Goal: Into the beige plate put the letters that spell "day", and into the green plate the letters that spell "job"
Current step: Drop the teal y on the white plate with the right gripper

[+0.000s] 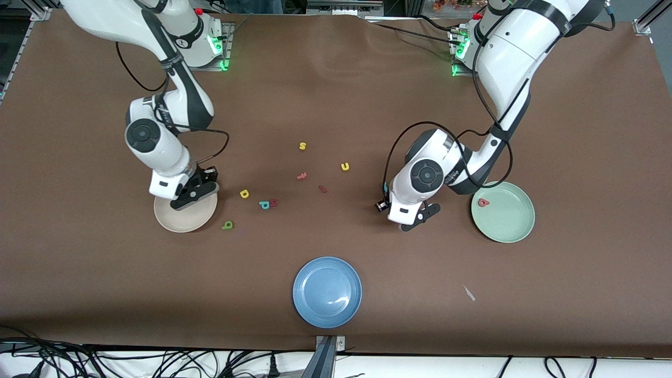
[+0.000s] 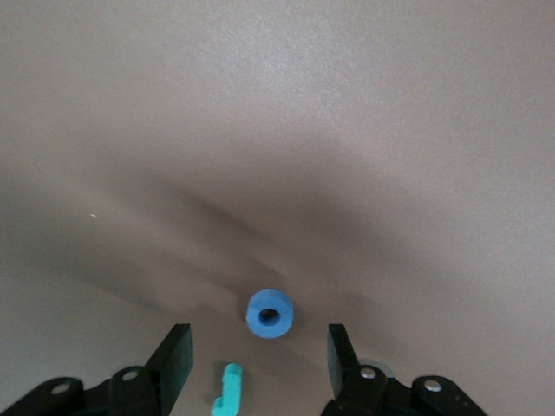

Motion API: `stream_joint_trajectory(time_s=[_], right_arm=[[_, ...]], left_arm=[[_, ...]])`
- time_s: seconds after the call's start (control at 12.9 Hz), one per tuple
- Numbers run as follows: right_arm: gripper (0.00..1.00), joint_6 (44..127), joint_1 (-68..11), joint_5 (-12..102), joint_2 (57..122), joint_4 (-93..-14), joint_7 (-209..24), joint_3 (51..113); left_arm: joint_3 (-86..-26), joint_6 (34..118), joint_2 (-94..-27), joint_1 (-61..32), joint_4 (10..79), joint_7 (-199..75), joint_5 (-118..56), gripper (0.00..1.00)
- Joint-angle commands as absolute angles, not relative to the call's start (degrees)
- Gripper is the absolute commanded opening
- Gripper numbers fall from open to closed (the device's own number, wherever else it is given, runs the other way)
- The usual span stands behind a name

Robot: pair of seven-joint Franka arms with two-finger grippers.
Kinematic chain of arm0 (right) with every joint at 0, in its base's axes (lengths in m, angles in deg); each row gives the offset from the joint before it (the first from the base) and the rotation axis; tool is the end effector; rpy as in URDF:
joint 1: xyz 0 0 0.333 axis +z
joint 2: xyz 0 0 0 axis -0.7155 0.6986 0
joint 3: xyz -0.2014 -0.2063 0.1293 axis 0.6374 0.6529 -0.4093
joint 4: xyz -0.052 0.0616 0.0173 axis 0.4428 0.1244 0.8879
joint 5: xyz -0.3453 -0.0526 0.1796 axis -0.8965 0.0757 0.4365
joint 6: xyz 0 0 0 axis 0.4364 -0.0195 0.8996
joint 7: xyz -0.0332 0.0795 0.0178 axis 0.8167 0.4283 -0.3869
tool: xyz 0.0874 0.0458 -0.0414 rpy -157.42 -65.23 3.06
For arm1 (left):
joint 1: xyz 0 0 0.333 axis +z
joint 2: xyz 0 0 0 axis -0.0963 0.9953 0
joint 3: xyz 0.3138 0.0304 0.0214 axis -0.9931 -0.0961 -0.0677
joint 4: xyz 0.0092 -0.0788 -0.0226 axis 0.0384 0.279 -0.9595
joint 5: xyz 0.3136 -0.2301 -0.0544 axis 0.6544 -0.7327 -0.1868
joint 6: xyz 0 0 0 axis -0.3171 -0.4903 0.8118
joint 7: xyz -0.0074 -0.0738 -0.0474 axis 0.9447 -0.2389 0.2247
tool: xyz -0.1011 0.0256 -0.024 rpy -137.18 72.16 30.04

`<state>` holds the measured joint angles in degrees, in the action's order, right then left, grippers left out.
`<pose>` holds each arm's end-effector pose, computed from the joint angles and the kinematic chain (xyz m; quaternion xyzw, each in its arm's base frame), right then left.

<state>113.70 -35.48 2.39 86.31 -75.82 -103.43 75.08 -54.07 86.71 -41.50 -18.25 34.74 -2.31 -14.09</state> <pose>0.5685 0.1196 0.2449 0.9596 0.2796 0.0132 0.0268 0.6003 -0.3429 0.1959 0.9545 0.2875 -0.0768 0.0197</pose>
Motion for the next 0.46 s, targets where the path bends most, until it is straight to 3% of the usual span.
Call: stream_joint_trajectory(time_s=[0.0,0.08,0.39], right_arm=[[0.11,112.5,-35.6,2.3,85.6,-75.4,-110.3,77.9],[0.13,112.5,-35.7,2.5,85.8,-75.4,-111.2,78.4],[0.44,112.5,-35.7,2.7,86.0,-75.4,-110.6,78.4]], left_arm=[[-55.9,86.4,-39.0,-20.7,31.1,-0.4,-12.4,0.70],[-56.0,86.3,-38.7,-20.7,31.2,-0.4,-12.4,0.70],[-56.0,86.4,-37.6,-21.1,31.1,-0.4,-12.4,0.63]])
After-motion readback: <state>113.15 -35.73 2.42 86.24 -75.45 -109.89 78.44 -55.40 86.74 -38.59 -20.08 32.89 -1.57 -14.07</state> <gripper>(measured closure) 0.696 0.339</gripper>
